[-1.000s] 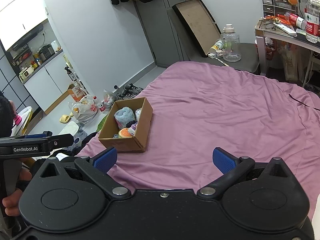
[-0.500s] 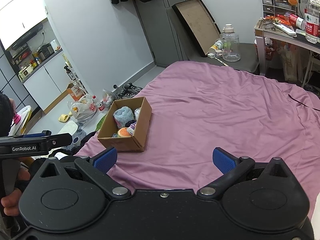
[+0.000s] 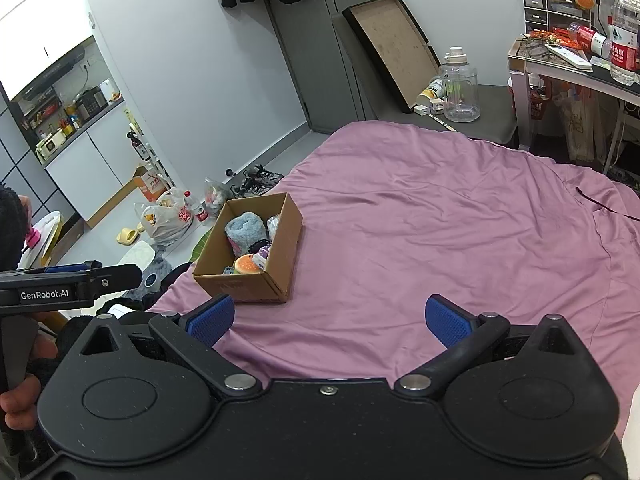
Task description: Organize soft objects
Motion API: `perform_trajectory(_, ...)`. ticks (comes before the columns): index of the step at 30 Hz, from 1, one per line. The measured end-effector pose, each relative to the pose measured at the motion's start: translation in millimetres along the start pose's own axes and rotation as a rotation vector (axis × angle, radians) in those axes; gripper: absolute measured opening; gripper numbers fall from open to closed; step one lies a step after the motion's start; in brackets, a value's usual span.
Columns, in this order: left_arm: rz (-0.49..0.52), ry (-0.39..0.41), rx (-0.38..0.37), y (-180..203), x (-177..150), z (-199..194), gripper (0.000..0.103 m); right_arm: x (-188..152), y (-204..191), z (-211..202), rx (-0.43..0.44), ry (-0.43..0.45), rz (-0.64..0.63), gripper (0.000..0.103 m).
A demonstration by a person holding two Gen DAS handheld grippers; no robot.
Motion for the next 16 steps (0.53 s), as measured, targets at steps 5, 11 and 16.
perform_trajectory(5, 0.007, 0.003, 0.0, 0.5, 1.0, -0.2, 0.103, -0.3, 0.7, 0.3, -0.001, 0.0, 0.0, 0.103)
perform_trajectory(11, 0.019, 0.01, 0.002, 3.9, -0.1, 1.0, 0.103, -0.8, 2.2, 1.0, 0.005, 0.001, 0.002, 0.103)
perform_trajectory(16, 0.028, 0.021, -0.002, 5.8, -0.5, 1.9, 0.103, -1.5, 3.9, 1.8, -0.003, 0.008, 0.001, 0.103)
Point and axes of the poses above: each gripper's, at about its wrist camera, not at the fingertips, and z roughly the way its jaws point, y to its right, x to its top, the point moved 8 cm from there along z, roughly the way its jaws point, and after that the axes turned 10 degrees about -y, right-handed, at the moved point
